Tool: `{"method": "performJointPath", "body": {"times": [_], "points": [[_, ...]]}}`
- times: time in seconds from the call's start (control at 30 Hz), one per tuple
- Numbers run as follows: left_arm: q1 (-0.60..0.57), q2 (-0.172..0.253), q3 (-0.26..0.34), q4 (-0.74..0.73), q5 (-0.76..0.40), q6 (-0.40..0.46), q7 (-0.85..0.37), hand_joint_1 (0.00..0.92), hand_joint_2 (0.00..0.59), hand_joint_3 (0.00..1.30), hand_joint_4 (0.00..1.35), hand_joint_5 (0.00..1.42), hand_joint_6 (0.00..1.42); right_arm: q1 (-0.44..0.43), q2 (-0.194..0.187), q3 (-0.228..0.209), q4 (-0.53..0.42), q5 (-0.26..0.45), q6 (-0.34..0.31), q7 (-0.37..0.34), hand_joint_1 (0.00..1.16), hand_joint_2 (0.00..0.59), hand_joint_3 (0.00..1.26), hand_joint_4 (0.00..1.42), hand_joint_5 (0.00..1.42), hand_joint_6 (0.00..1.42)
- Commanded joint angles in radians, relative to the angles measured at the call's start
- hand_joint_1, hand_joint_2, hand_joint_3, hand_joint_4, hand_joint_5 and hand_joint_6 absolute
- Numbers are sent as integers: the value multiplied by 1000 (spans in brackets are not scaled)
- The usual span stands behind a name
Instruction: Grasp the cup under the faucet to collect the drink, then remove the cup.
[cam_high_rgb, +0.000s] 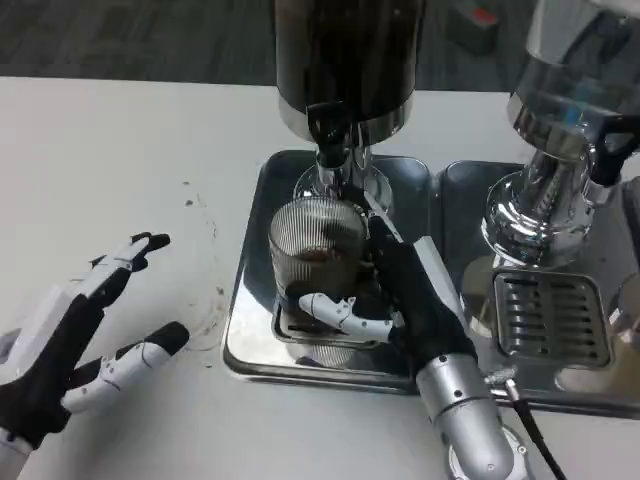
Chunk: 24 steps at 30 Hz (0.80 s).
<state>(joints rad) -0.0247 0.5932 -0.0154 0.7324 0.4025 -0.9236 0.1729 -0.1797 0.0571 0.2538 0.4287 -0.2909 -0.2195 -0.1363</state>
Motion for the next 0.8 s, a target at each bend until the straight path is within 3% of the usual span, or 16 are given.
{"method": "performJointPath", "body": {"times": [0.03, 0.27, 0.47, 0.8], "points": [[19, 17, 6, -17, -4, 9, -7, 0, 136, 143, 10, 156, 44, 0, 22, 3, 17, 1, 12, -17, 970, 255, 152, 390, 394, 463], [20, 18, 7, -21, -8, 11, -12, 0, 136, 146, 19, 156, 43, 0, 28, 3, 18, -3, 12, -58, 978, 269, 267, 474, 457, 522], [17, 18, 7, -19, -9, 12, -13, 0, 136, 146, 25, 156, 43, -1, 30, 5, 18, -7, 4, -84, 1019, 239, 343, 523, 512, 565], [18, 11, 3, -18, -7, 18, -12, 0, 136, 154, 36, 156, 42, -5, 32, 6, 12, -3, -13, -94, 1047, 227, 380, 547, 549, 606]]}}
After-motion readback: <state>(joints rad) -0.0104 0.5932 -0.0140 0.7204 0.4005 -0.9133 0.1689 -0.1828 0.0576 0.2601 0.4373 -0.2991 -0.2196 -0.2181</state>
